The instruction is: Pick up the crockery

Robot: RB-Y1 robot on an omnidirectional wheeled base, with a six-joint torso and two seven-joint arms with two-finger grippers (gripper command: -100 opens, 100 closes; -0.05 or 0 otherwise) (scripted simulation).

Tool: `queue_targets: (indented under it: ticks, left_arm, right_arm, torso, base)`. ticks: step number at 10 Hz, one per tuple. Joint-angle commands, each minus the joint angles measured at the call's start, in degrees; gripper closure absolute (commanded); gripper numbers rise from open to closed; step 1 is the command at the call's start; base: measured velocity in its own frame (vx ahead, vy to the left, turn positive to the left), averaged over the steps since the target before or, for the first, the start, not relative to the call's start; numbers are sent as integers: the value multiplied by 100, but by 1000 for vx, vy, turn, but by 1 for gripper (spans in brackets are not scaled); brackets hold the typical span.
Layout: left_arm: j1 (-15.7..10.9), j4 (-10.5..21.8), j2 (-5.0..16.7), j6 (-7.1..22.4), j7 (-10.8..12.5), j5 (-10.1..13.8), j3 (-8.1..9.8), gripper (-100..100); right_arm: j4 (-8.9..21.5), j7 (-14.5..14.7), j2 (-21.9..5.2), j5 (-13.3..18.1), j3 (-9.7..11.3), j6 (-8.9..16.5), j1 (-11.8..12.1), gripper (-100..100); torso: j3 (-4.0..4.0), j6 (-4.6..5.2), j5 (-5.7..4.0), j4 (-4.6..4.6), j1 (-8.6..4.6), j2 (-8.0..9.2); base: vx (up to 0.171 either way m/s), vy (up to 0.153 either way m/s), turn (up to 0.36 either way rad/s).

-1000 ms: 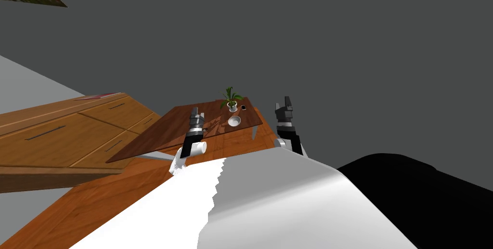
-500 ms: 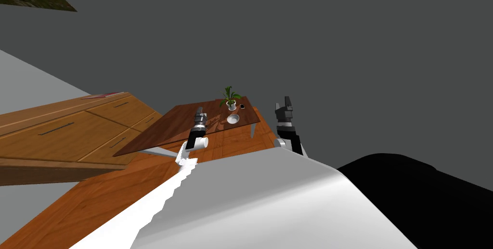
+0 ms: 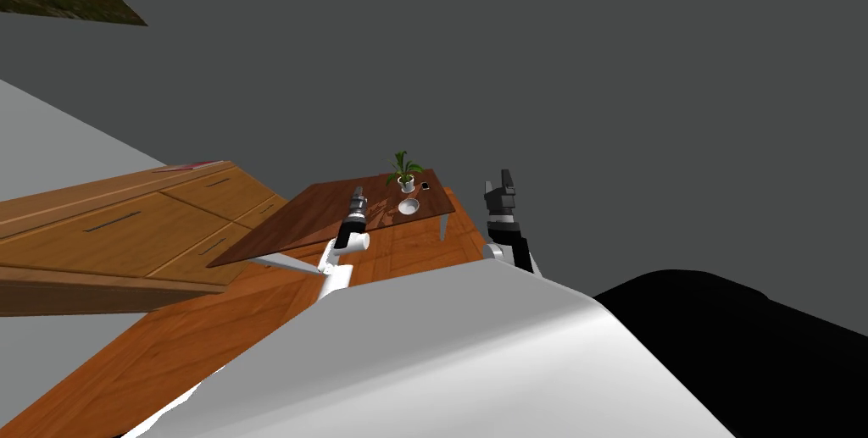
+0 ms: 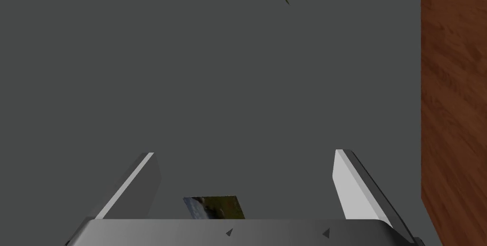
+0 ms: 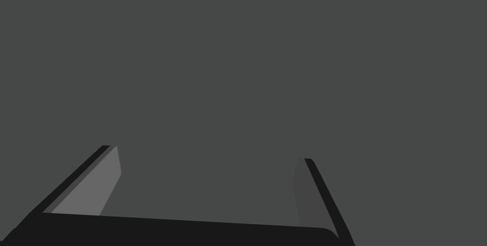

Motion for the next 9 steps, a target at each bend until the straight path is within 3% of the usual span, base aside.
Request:
queue_targets:
  ticks: [1, 2, 3, 4, 6, 9]
  left_arm:
    - [-162, 242, -2, 126, -25, -24, 16, -100]
    - [-378, 384, -14, 363, -62, -71, 44, -100]
    - [-447, 574, -14, 363, -62, -71, 44, -100]
    - [-648, 743, -29, 592, -94, -117, 65, -100]
    - [-955, 1155, -45, 783, -122, -160, 80, -100]
    - [-1282, 1535, -60, 1085, -146, -202, 88, -100]
  right_arm:
    - [0, 0, 0, 0, 0, 0, 0, 0]
    - [0, 0, 0, 0, 0, 0, 0, 0]
    - [0, 0, 0, 0, 0, 0, 0, 0]
    - [0, 0, 0, 0, 0, 0, 0, 0]
    - [0, 0, 0, 0, 0, 0, 0, 0]
    - [0, 0, 0, 0, 0, 0, 0, 0]
  torso:
    - [0, 0, 0, 0, 0, 0]
    - [-2, -1, 0, -1, 2, -4]
    - [-2, -1, 0, -1, 2, -3]
    - [-3, -1, 1, -1, 6, -6]
    - [-5, -1, 1, -2, 8, -9]
    - [-7, -1, 1, -2, 6, -12]
  base:
    - [-60, -41, 3]
    - [-70, -45, 8]
    - [-58, -32, 5]
    - [-66, -28, 7]
    - [-48, -34, 6]
    - [-41, -30, 4]
